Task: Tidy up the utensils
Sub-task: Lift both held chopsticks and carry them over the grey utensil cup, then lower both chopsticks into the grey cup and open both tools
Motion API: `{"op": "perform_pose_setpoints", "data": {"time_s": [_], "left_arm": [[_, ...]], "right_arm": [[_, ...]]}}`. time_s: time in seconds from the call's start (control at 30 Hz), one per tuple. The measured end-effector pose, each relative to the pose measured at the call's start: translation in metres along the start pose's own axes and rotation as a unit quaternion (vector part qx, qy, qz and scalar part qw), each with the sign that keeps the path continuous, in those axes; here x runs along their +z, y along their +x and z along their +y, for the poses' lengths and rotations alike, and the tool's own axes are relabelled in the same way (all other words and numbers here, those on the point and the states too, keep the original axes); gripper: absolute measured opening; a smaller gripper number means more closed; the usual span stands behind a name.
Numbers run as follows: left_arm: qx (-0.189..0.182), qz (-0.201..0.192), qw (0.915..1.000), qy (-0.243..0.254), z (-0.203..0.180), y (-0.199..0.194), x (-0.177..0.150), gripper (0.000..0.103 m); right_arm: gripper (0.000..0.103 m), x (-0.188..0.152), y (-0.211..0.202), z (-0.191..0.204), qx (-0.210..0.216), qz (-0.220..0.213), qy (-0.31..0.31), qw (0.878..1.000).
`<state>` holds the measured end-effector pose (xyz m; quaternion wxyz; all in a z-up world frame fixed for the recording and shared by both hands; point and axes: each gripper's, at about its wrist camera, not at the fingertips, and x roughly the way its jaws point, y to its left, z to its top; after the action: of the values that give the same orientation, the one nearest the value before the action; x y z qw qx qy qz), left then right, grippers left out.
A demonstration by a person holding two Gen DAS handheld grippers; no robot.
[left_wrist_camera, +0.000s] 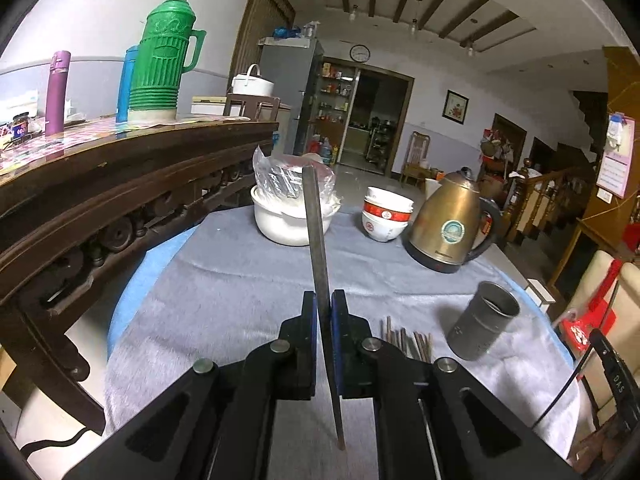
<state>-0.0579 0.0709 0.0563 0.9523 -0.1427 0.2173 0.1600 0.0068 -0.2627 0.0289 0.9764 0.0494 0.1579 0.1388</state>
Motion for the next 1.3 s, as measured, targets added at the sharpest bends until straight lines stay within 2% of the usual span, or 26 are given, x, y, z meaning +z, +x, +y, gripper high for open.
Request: {"op": "perform_pose_setpoints", "data": {"time_s": [0.3, 0.47, 0.57, 0.73, 0.83, 0.97, 1.13, 1.23, 1.3], "left_arm": [[-0.021, 0.007, 0.9997, 0.004, 0.005, -0.028, -0.013, 0.008], [-0.033, 0.015, 0.9993, -0.006, 0.007, -0.034, -0.015, 0.008], [-0.041, 0.012, 0.9990, -0.012, 0.004, -0.034, -0.008, 0.008], [-0.076, -0.003, 0.9967, -0.028, -0.005, -0.036, 0.020, 0.008], [-0.116, -0.009, 0.9924, -0.041, -0.018, -0.034, 0.045, 0.008], [-0.175, -0.013, 0.9825, -0.062, -0.042, -0.022, 0.081, 0.008], [-0.213, -0.021, 0.9750, -0.059, -0.082, -0.001, 0.111, 0.008], [-0.212, -0.023, 0.9758, -0.047, -0.108, 0.020, 0.120, 0.008], [-0.215, -0.011, 0.9757, -0.042, -0.122, 0.036, 0.119, 0.008]], "right_arm": [[0.008, -0.007, -0.057, -0.002, 0.015, 0.015, -0.001, 1.000], [0.008, -0.008, -0.065, -0.003, 0.019, 0.021, -0.002, 1.000], [0.007, 0.002, -0.058, -0.002, 0.025, 0.017, 0.006, 1.000], [0.007, 0.037, -0.052, -0.005, 0.045, -0.024, 0.024, 0.998], [0.007, 0.067, -0.047, -0.006, 0.063, -0.052, 0.037, 0.996], [0.007, 0.106, -0.028, -0.004, 0.087, -0.078, 0.051, 0.992], [0.007, 0.131, 0.008, 0.003, 0.096, -0.079, 0.057, 0.991], [0.007, 0.136, 0.029, 0.007, 0.090, -0.073, 0.057, 0.992], [0.007, 0.135, 0.040, 0.009, 0.083, -0.070, 0.052, 0.993]]}}
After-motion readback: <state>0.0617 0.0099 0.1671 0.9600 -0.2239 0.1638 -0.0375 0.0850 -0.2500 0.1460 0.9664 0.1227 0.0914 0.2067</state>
